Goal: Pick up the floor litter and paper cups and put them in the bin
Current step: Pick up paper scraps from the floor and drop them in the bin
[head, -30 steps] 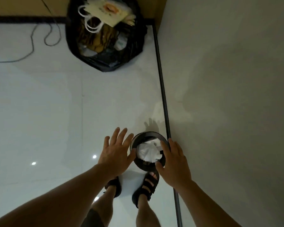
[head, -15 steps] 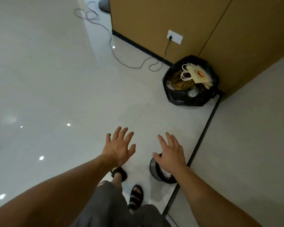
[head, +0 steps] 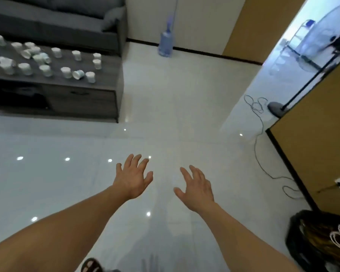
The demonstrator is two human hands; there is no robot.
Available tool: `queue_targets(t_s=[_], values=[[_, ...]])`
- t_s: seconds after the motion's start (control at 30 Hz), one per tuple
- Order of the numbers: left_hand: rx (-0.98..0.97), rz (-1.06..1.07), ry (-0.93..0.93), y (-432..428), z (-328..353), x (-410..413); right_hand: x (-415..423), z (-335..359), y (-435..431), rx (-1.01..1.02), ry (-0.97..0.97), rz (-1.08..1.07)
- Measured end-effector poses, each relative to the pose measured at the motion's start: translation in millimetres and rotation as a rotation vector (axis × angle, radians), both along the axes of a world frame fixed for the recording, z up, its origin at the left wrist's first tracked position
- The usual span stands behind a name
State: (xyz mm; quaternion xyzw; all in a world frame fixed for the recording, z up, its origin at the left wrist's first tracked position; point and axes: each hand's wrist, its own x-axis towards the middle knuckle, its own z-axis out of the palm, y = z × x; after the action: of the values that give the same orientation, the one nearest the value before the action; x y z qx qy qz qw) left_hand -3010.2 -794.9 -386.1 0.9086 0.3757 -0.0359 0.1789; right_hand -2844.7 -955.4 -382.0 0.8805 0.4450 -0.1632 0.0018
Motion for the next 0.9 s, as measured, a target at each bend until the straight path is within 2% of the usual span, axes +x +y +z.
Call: queue_targets(t_s=[0.2,0.37,0.57,0.9], values=[[0.066,0.372,-0.012,138,19,-183,-129,15,183,0.079,0.013,0.308],[0.087,0.623,-0.022,207,36,-300,-233,28,304,0.12,0.004,0.551],[0.073,0.841,-0.029,280,37,-396,-327,25,442,0.126,0.013,0.762],[0.089,1.066,0.04,465,52,-505,-447,27,691,0.129,0.063,0.985]])
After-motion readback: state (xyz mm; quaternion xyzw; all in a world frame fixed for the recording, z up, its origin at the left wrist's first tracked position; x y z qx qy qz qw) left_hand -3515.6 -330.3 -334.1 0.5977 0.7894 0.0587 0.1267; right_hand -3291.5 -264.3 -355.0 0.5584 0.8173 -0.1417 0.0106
